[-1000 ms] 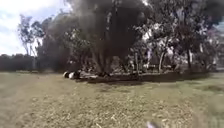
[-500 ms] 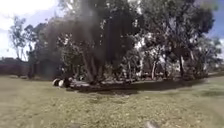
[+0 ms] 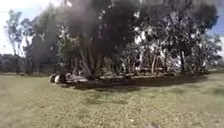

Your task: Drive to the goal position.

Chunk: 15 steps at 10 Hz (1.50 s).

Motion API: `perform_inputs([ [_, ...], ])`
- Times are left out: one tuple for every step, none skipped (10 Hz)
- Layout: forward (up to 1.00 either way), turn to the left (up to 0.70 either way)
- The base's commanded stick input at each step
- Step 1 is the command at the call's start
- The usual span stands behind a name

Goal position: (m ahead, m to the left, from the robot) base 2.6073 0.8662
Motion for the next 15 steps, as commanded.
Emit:
perform_inputs([
  [0.7, 0.0],
  [0.54, 0.0],
  [0.5, -0.11],
  [0.5, -0.31],
  [0.5, -0.5],
  [0.5, -0.5],
  [0.5, -0.5],
  [0.5, -0.5],
  [0.5, -0.5],
  [0.5, -0.27],
  [0.5, 0.0],
  [0.5, 0.0],
  [0.5, 0.0],
  [0.5, 0.0],
  [0.5, 0.0],
])
